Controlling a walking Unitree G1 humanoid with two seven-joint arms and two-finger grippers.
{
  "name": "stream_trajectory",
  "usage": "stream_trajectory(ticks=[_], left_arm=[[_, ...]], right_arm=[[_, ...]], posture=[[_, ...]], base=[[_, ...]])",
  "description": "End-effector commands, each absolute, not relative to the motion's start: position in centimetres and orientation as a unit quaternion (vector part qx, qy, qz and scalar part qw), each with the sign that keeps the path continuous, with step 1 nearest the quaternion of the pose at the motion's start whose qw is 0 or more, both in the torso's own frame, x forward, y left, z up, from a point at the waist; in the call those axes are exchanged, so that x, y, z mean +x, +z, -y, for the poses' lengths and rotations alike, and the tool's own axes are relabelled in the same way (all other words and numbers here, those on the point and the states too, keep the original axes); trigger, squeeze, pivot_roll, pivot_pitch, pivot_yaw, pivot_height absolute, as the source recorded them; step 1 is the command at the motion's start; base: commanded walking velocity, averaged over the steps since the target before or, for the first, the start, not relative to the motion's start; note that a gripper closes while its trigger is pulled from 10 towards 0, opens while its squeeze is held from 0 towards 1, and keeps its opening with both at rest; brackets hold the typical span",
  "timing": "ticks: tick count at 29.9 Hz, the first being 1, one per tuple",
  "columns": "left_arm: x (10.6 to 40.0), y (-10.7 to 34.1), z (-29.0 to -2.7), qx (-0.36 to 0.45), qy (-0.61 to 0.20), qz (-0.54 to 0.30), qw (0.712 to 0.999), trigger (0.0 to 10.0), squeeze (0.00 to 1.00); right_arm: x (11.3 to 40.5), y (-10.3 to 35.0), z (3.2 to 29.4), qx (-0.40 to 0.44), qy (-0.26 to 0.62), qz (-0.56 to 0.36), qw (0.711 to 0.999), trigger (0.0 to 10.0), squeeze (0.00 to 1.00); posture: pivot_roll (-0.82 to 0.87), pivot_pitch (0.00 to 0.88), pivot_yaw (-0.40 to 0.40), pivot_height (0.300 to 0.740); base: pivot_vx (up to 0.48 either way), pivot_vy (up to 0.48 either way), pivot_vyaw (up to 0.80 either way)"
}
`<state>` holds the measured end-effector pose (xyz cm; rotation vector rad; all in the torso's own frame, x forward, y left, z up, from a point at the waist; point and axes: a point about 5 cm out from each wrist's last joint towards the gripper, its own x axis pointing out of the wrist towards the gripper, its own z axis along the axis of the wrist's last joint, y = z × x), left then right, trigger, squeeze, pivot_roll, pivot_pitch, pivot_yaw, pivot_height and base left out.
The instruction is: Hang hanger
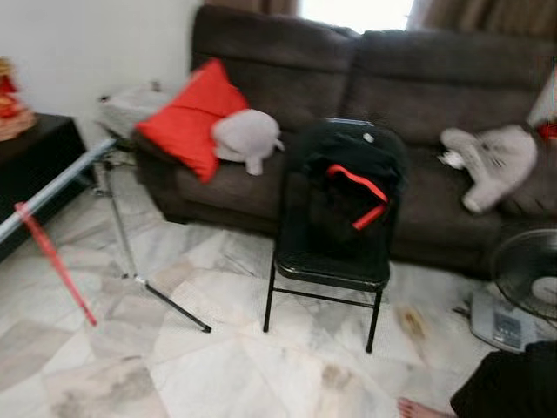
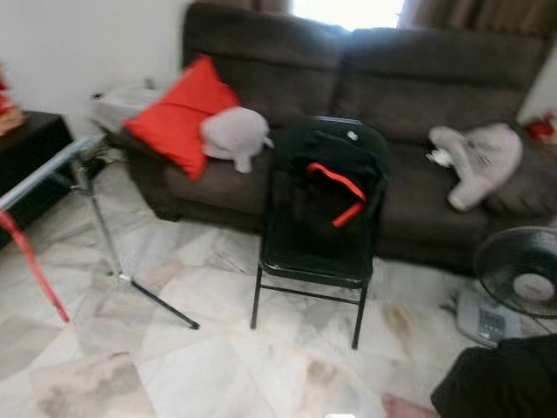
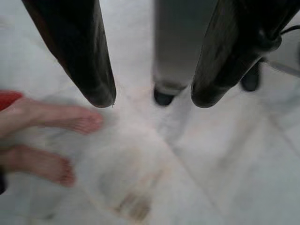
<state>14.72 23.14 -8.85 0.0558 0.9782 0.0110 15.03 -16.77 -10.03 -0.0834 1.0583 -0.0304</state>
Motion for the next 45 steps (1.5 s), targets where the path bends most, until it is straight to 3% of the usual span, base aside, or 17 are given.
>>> stream_trajectory(ticks=[1,17,23,45], left_arm=[[13.0,-9.5,-23.3,0.028,0.010,-0.497,0.867,10.0,0.00],[13.9,-9.2,-22.9,0.031,0.000,-0.486,0.874,10.0,0.00],[14.1,-9.2,-22.8,0.030,-0.002,-0.481,0.876,10.0,0.00],[14.3,-9.1,-22.6,0.026,-0.004,-0.478,0.878,10.0,0.00]], right_arm=[[15.5,-9.9,15.9,-0.031,-0.008,-0.493,0.869,10.0,0.00],[15.4,-9.9,15.8,-0.029,-0.012,-0.493,0.869,10.0,0.00],[15.5,-9.9,15.8,-0.029,-0.013,-0.491,0.870,10.0,0.00],[15.7,-9.7,15.8,-0.025,-0.031,-0.479,0.877,10.0,0.00]], posture=[[0.16,0.000,0.003,0.740],[0.16,0.000,0.010,0.740],[0.17,0.000,0.008,0.740],[0.17,0.000,0.009,0.740]], base=[[0.296,0.000,0.00],[0.305,0.000,0.00],[0.306,0.000,-0.72],[0.303,0.000,0.00]])
